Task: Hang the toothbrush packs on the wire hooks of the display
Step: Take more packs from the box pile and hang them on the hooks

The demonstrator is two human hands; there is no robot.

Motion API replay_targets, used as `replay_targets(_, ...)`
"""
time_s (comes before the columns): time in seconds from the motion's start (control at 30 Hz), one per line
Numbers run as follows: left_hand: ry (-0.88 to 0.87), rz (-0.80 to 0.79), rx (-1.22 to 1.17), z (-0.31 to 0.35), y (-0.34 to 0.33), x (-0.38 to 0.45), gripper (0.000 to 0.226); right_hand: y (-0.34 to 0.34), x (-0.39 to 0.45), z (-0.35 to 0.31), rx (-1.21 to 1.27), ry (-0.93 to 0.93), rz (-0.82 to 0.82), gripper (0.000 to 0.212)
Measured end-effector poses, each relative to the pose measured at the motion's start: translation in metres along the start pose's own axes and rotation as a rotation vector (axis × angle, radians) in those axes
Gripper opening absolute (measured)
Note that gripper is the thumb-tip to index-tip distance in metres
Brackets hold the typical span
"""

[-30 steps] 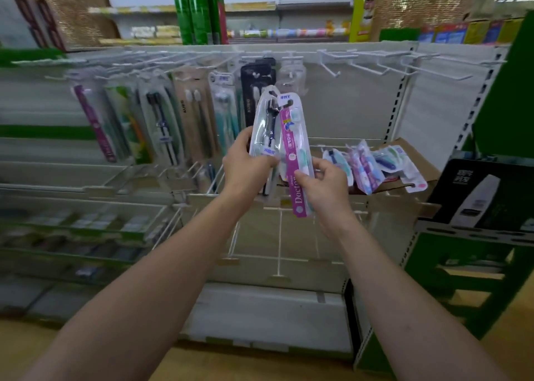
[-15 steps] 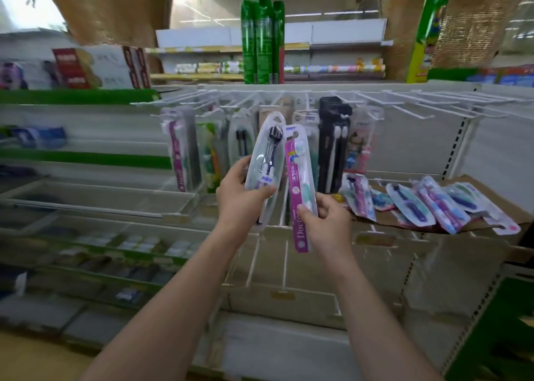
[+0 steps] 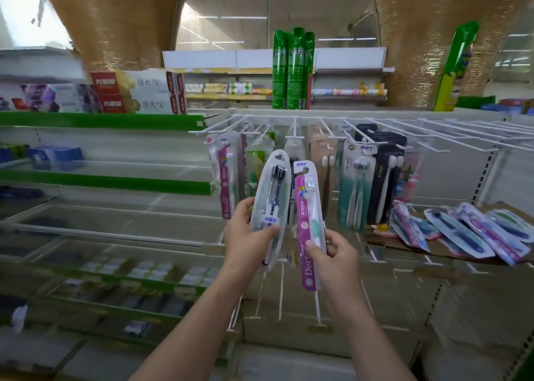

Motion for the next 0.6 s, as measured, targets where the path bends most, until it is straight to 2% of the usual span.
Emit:
replay_targets(0.2,0.004,-0.058,-0.032,-0.004,-0.01,0.01,0.053,0.002,0.007,0.001,-0.005,0.002,0.04,0.021)
replay_targets(0.6,-0.049,-0.067,-0.066,-0.005,-0.046,0.037,0.053,0.002,0.041,-0.001,0.015,0.029,0.017,0.02)
Point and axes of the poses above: each hand's wrist, its own x-axis towards the middle knuckle, its own y-axis out of the back of the hand, z = x × y, the point moved 3 cm from there along x, towards the middle knuckle, and after that the axes turned 7 degrees about z, right-handed, at the moved point
